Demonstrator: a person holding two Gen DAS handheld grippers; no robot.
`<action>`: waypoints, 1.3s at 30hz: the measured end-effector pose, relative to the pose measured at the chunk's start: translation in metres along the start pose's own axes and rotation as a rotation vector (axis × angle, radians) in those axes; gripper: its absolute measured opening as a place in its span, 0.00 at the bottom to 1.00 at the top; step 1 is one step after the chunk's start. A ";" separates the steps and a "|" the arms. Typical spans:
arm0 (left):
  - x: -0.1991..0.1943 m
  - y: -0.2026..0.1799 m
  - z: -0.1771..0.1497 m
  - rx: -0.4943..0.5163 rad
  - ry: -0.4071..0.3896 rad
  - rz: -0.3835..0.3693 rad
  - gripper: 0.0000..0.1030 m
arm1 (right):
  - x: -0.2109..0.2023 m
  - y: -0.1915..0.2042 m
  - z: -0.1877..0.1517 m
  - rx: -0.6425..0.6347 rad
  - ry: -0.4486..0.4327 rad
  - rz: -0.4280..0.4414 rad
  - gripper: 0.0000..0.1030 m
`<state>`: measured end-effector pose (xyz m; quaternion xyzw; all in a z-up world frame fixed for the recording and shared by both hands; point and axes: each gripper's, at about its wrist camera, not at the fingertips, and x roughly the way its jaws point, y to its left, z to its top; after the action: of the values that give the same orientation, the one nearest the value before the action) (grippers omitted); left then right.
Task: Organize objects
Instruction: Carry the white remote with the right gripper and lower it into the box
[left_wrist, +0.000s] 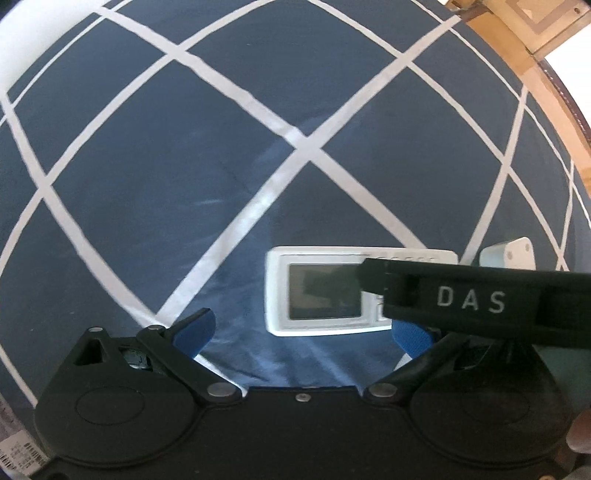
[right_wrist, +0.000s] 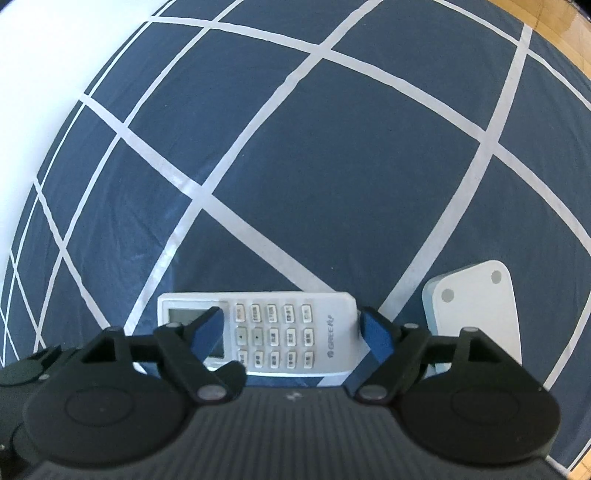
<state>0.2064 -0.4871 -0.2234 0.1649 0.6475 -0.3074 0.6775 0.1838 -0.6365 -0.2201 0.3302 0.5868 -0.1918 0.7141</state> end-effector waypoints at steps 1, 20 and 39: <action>0.000 -0.002 -0.001 -0.001 -0.001 -0.004 1.00 | -0.003 -0.004 0.000 0.002 0.004 0.000 0.78; -0.004 -0.010 -0.004 -0.052 0.003 -0.059 0.77 | -0.003 -0.005 0.005 -0.039 0.022 0.025 0.72; -0.087 0.017 -0.060 -0.196 -0.116 0.041 0.76 | -0.059 0.056 -0.030 -0.267 -0.015 0.112 0.72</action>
<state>0.1727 -0.4197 -0.1478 0.0930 0.6305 -0.2378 0.7330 0.1852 -0.5827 -0.1524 0.2632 0.5825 -0.0741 0.7655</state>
